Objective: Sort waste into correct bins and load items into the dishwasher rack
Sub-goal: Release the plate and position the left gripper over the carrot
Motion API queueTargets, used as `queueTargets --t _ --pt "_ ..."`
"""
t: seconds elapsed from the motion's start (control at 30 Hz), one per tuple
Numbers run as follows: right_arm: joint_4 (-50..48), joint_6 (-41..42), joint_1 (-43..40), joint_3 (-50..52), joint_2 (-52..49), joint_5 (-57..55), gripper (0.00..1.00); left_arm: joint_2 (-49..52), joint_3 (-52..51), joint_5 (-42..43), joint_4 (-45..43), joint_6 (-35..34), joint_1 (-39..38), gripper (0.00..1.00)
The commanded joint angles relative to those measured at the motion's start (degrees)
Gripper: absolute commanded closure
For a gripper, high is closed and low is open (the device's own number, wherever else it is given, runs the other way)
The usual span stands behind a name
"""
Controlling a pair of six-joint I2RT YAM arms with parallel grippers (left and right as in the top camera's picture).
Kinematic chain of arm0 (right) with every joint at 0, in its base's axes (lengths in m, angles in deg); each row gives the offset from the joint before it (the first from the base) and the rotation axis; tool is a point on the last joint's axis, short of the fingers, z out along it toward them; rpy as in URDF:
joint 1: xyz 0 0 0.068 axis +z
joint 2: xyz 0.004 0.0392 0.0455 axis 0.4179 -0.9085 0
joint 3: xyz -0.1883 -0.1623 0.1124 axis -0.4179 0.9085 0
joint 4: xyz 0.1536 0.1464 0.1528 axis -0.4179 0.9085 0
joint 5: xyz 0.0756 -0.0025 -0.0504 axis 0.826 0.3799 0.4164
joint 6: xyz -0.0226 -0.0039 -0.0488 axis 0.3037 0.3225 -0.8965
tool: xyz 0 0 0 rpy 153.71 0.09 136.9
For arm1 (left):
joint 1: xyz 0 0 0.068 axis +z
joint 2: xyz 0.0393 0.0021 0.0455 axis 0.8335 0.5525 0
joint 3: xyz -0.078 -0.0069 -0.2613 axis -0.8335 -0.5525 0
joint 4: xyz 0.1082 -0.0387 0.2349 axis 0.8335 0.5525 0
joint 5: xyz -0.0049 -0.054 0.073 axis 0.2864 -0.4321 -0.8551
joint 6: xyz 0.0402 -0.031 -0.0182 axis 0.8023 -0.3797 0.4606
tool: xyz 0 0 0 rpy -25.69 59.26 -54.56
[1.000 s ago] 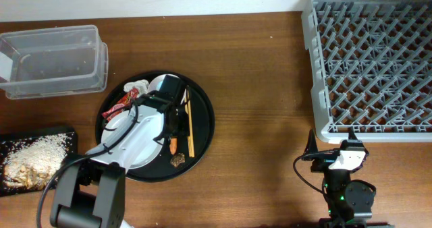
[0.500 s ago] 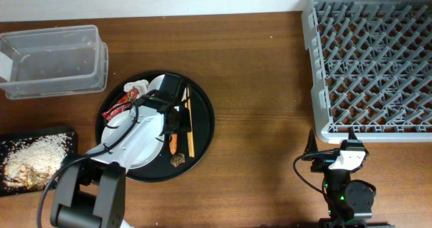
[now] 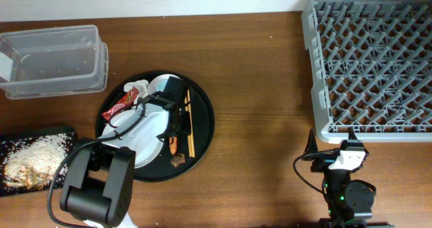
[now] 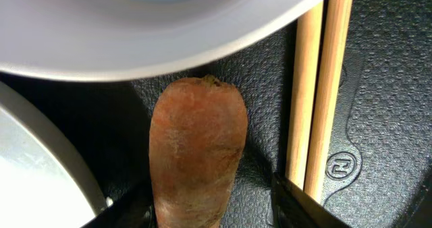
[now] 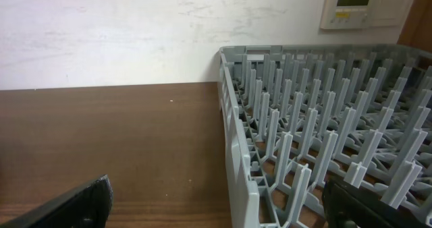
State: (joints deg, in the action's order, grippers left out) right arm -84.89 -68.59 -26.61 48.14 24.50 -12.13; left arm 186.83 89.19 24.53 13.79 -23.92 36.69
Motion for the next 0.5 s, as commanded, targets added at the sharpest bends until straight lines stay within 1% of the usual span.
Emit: queueTargets --t 0.0,0.03,0.13,0.2,0.47 --pt "0.46 0.02 -0.37 0.26 0.48 -0.70 0.02 0.48 -0.33 0.02 -0.11 0.63 0.00 0.60" --pt "0.46 0.02 -0.37 0.26 0.48 -0.70 0.02 0.48 -0.33 0.00 -0.11 0.63 0.00 0.62" --pt "0.46 0.02 -0.37 0.26 0.48 -0.70 0.02 0.48 -0.33 -0.02 0.33 2.27 0.00 0.65" --pt "0.46 0.02 -0.37 0.26 0.48 -0.72 0.02 0.48 -0.33 -0.61 0.76 3.43 0.00 0.65" --pt "0.46 0.02 -0.37 0.26 0.48 -0.70 0.02 0.48 -0.33 -1.09 2.25 3.41 0.00 0.65"
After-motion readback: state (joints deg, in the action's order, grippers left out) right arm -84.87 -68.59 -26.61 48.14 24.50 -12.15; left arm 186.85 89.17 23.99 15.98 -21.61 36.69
